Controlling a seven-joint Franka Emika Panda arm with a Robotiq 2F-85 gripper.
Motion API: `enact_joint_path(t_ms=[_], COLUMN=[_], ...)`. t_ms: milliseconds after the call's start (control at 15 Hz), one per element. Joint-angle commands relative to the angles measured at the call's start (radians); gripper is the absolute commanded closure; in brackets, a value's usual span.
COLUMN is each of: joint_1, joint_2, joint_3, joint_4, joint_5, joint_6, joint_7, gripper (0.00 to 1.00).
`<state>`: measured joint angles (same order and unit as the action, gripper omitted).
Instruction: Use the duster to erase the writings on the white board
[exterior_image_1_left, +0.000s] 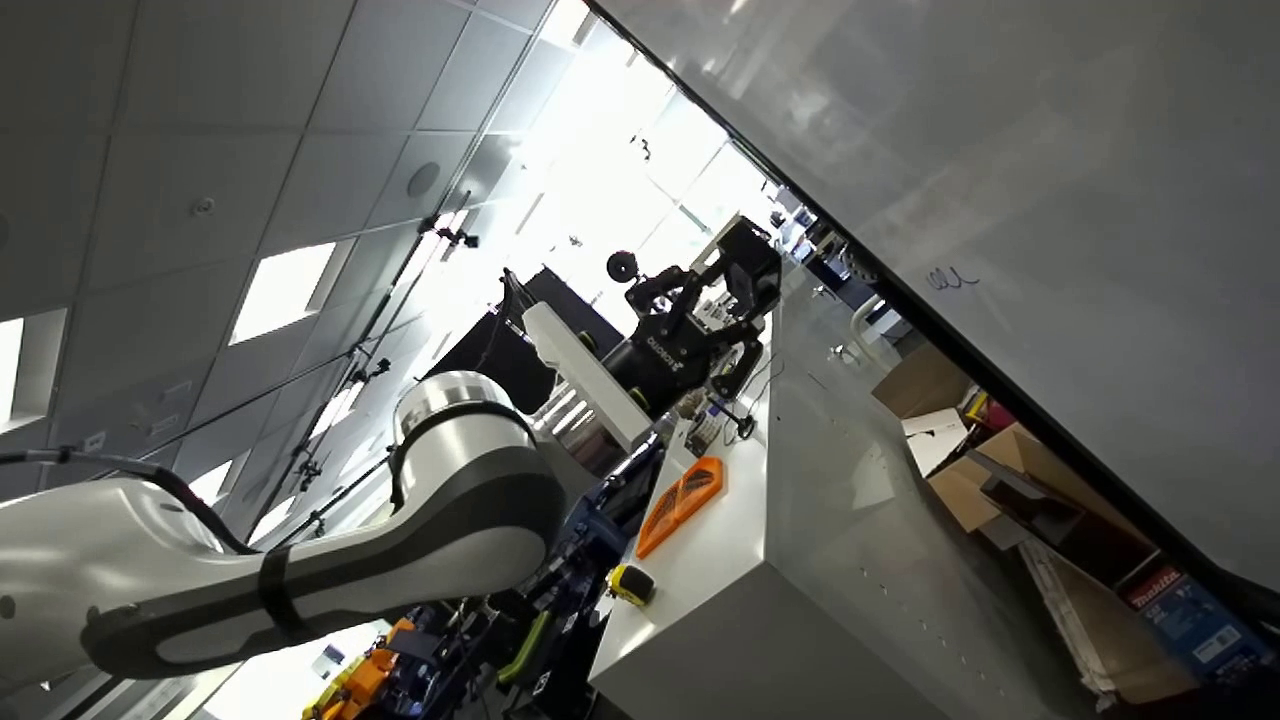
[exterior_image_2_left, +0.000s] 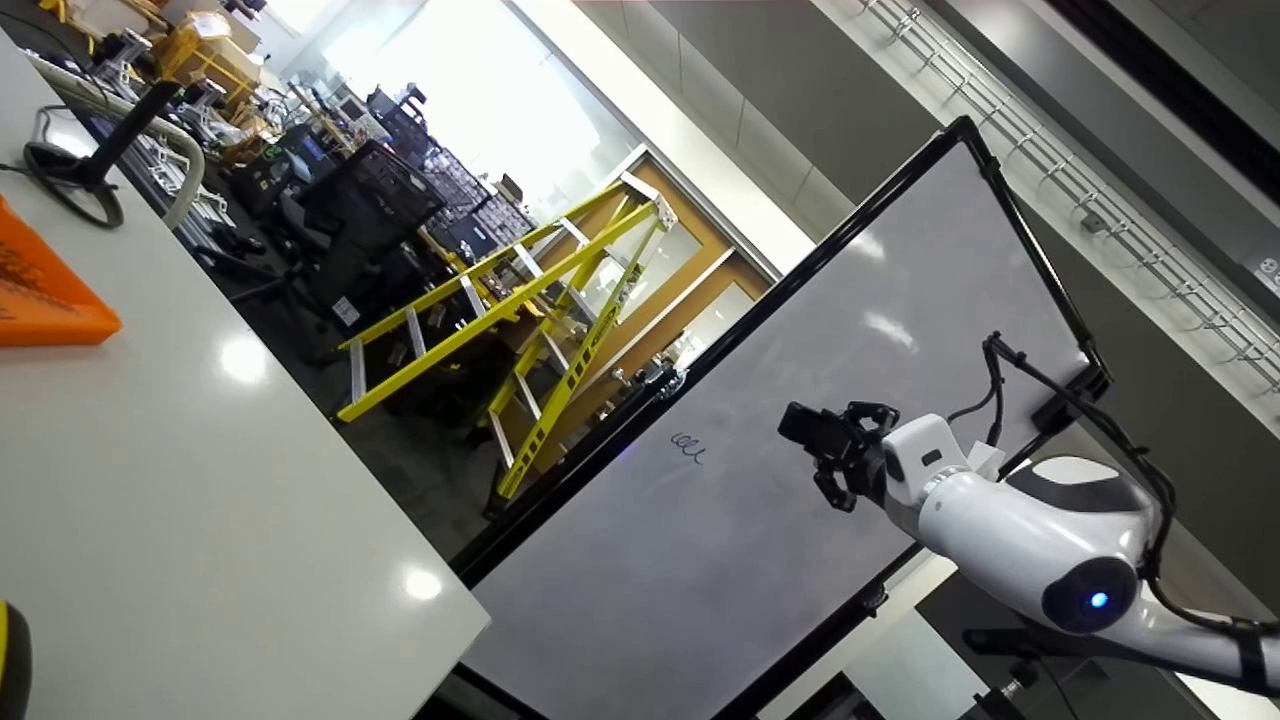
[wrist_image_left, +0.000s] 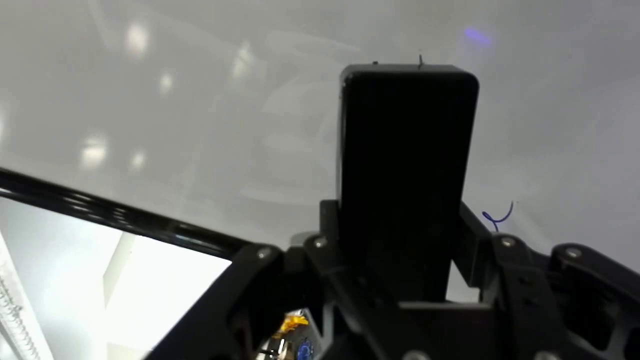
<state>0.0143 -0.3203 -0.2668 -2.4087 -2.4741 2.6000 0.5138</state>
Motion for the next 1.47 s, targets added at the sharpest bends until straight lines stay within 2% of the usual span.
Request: enact_joint_path(t_ms=[0, 67, 133, 333, 533, 933, 1200, 1400], joint_1=[0.028, 0.029, 0.016, -0.007, -0.030, -0.083, -0.102, -0.115], joint_2=[0.062, 0.077, 0.087, 0.162, 0.243, 0.353, 0.397, 0.425], joint_3=[-0.053, -0.066, -0.030, -0.032, -0.018, 0.040, 0.088, 0.116], joint_4=[0.049, 0.051, 0.055, 0.065, 0.093, 0.175, 0.241, 0.300], joint_5=[-0.174, -0.207, -0.145, -0.131, -0.128, -0.129, -0.129, -0.127], joint_6=[-0.057, -0.083, -0.109, -0.193, -0.222, -0.202, -0.162, -0.084], joint_7=[0.223, 0.284, 0.279, 0.414, 0.542, 0.694, 0.724, 0.736], gripper=[0.70, 0.70, 0.70, 0.70, 0.70, 0.70, 0.70, 0.70])
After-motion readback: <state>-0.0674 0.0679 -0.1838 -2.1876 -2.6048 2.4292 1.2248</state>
